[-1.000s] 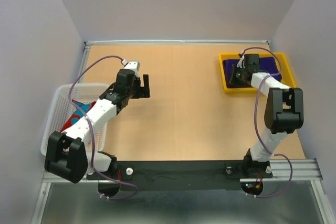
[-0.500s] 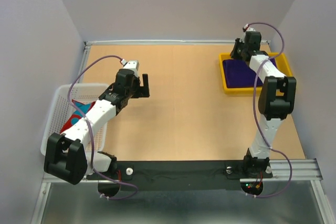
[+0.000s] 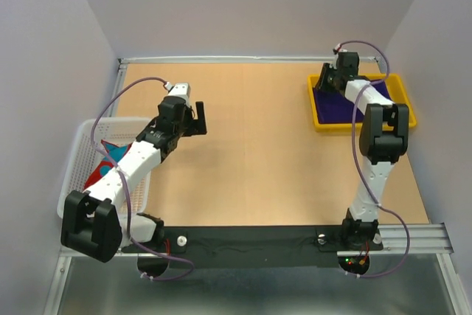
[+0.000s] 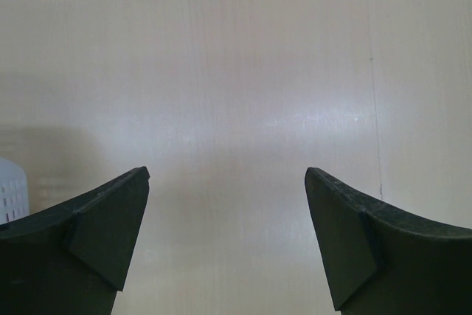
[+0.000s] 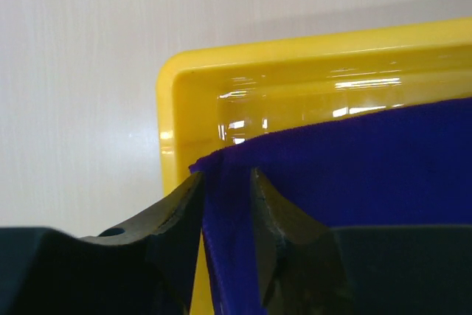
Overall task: Fold and stack the towels
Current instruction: Neatly place the folded towel into the bin, then grab crumpled towel
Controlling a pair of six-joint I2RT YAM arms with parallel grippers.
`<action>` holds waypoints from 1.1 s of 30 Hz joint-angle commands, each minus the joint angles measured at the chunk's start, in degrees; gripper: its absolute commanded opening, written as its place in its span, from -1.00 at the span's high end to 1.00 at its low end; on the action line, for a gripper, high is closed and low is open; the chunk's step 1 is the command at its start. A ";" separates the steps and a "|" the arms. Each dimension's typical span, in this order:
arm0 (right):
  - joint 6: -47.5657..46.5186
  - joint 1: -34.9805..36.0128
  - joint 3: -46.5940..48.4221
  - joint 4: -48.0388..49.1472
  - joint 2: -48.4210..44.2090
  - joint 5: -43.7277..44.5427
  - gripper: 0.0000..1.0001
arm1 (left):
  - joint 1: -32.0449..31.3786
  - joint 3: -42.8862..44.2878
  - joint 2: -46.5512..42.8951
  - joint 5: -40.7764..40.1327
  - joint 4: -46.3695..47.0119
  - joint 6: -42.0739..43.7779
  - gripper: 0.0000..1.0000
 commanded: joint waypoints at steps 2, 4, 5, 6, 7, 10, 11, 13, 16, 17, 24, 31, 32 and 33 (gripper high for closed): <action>-1.98 0.69 -2.82 1.01 -15.96 7.31 0.00 | 0.34 1.77 -4.54 -8.23 -0.45 -2.29 -0.97; -1.89 0.69 -4.92 0.39 -19.91 7.67 -0.16 | 0.77 3.88 -4.62 -11.93 -3.35 -3.79 -0.97; -1.54 0.69 -5.99 -0.22 -21.69 7.58 -0.33 | 1.65 4.77 -4.80 -16.30 -6.59 -5.62 -0.97; -1.28 0.69 -8.61 -0.49 -25.28 7.06 -0.41 | 2.26 6.17 -4.97 -18.35 -8.18 -6.51 -0.97; -0.84 0.69 -9.85 -1.01 -26.88 6.36 -0.49 | 3.23 6.70 -4.98 -20.28 -9.68 -7.48 -0.97; 0.39 0.69 -14.76 -3.82 -32.32 2.15 -0.75 | 10.42 6.53 -5.15 -23.82 -14.95 -9.42 -0.97; 0.31 0.77 -14.79 -3.83 -33.30 0.65 -0.79 | 12.27 6.27 -5.07 -23.82 -14.97 -9.59 -0.97; 0.31 0.86 -20.03 -5.67 -36.37 -2.87 -0.89 | 17.81 4.96 -5.59 -26.79 -15.85 -10.30 -0.97; -0.13 4.81 -23.74 -6.73 -38.76 -4.46 -0.93 | 26.86 1.97 -6.21 -26.46 -14.80 -10.39 -0.97; 0.22 5.69 -24.80 -7.08 -40.07 -4.72 -0.94 | 28.62 1.01 -6.21 -26.28 -13.40 -10.47 -0.97; 2.42 10.09 -33.33 -7.17 -45.25 -9.12 -0.94 | 39.88 -3.13 -1.29 -24.08 -10.84 -14.08 -0.96; 1.54 10.36 -36.32 -7.08 -48.25 -8.85 -0.94 | 41.38 -2.09 6.71 -19.86 -11.10 -13.38 0.22; 1.45 10.36 -36.49 -7.08 -48.86 -9.03 -0.93 | 41.30 -1.91 6.19 -19.34 -10.93 -12.94 0.50; 1.45 10.36 -36.50 -7.08 -49.22 -8.94 -0.93 | 41.38 -1.56 5.40 -19.25 -10.93 -12.15 0.92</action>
